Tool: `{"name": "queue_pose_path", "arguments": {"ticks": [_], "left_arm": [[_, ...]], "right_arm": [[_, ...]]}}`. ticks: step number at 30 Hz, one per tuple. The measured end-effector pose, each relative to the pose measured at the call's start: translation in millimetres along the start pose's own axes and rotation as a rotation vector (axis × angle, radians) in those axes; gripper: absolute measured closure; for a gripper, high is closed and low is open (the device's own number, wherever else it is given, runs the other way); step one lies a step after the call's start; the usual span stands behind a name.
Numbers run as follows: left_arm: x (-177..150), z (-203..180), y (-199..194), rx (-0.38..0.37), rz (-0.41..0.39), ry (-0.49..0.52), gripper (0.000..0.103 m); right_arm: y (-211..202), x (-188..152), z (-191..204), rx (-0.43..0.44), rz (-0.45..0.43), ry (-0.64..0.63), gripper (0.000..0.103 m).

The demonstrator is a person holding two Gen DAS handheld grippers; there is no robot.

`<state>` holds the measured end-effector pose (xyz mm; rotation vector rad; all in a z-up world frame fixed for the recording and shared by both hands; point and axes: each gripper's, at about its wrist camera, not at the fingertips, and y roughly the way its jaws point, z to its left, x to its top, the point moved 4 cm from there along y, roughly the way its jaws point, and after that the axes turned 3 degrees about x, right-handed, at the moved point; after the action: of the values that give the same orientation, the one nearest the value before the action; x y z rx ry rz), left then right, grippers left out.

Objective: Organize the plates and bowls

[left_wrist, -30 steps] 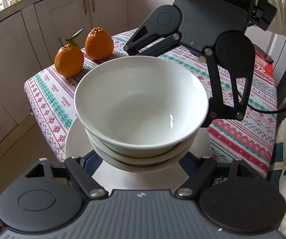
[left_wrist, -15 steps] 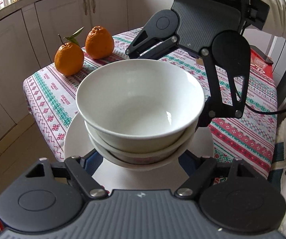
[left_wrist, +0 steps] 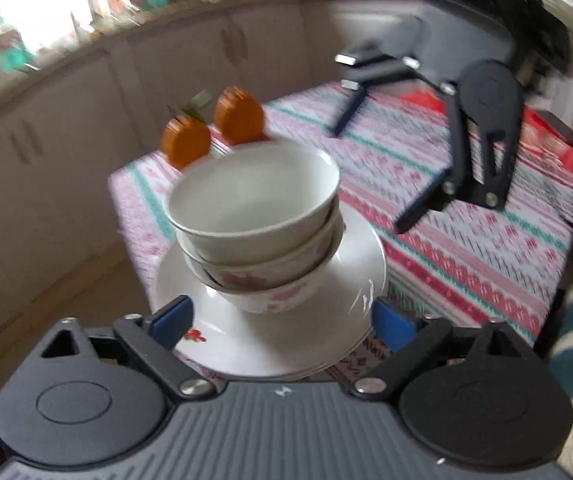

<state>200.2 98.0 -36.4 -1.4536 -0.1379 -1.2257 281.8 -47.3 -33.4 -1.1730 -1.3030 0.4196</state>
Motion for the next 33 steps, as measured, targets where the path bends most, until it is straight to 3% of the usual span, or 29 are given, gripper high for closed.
{"name": "queue_pose_path", "arguments": {"ticks": [3, 8, 12, 15, 17, 22, 33], "left_arm": [[3.3, -17.5, -26.3, 0.159, -0.077, -0.072, 0.001], [9.9, -40.6, -49.9, 0.351, -0.097, -0.334, 0.001], [4.4, -56.3, -62.2, 0.445, -0.1, -0.505, 0.001], [-0.6, -65.2, -70.9, 0.41, -0.099, -0.631, 0.001], [-0.3, -68.7, -72.9, 0.401, -0.09, -0.648, 0.001], [2.2, -81.0, -84.3, 0.476, -0.078, -0.62, 0.001], [10.9, -89.4, -98.8, 0.534, -0.117, -0.611, 0.001]], "right_arm": [[-26.7, -18.6, 13.6, -0.117, -0.021, 0.131, 0.0], [-56.9, -49.2, 30.8, -0.308, -0.073, 0.433, 0.0], [-72.3, -73.5, 44.2, -0.382, -0.128, 0.642, 0.0], [-84.9, -82.5, 61.6, -0.453, -0.159, 0.698, 0.0], [-93.9, -83.0, 74.5, -0.472, -0.175, 0.712, 0.0], [-108.8, -81.2, 96.4, -0.514, -0.224, 0.705, 0.0], [-123.0, -77.7, 101.4, -0.571, -0.291, 0.711, 0.0]]}}
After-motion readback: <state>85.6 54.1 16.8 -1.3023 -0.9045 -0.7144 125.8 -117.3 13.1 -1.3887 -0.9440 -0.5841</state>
